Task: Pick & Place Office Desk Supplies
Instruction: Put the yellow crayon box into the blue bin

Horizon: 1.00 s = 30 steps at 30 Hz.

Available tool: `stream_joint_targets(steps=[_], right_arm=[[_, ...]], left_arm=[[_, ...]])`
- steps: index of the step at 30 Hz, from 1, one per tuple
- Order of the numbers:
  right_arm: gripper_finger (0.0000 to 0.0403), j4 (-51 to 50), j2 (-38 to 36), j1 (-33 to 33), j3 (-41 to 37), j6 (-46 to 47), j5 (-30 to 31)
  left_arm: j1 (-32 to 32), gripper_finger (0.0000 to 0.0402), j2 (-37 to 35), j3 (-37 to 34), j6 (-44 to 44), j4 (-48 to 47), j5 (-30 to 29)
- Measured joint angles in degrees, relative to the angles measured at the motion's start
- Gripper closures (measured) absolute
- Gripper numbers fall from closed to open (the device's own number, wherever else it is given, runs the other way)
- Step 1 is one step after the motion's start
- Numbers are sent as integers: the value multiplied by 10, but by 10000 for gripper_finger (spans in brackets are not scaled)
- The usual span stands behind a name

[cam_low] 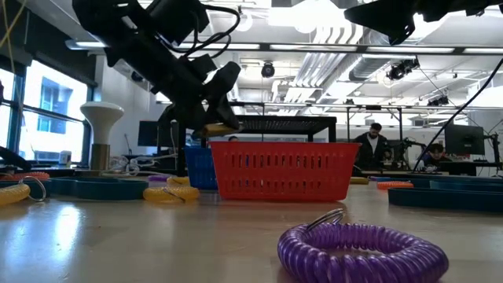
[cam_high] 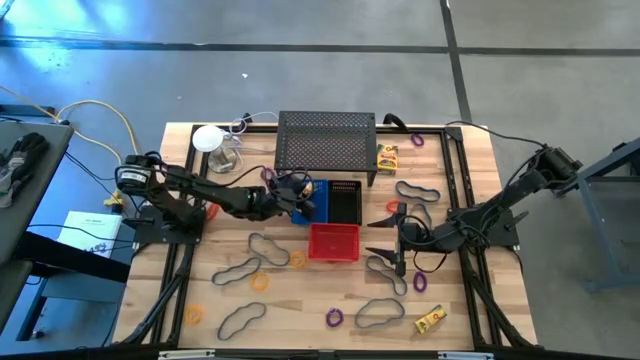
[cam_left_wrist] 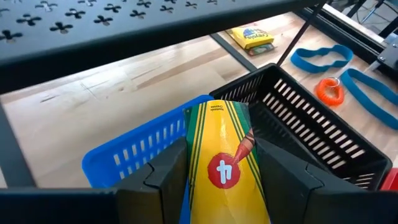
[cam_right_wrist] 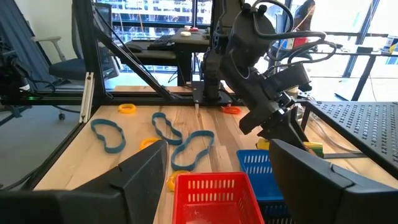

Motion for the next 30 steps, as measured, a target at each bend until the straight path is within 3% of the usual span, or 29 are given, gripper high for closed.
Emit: stream_joint_targets(steps=[13,20,30], right_arm=[[131,0,0,0,0,0,0],[131,-1,0,0,0,0,0],[131,-1,0,0,0,0,0]], left_arm=[[10,236,1,0,-7,1,27],[11,235,37,0,-8,13,30],[11,201,59,0,14,47,34]])
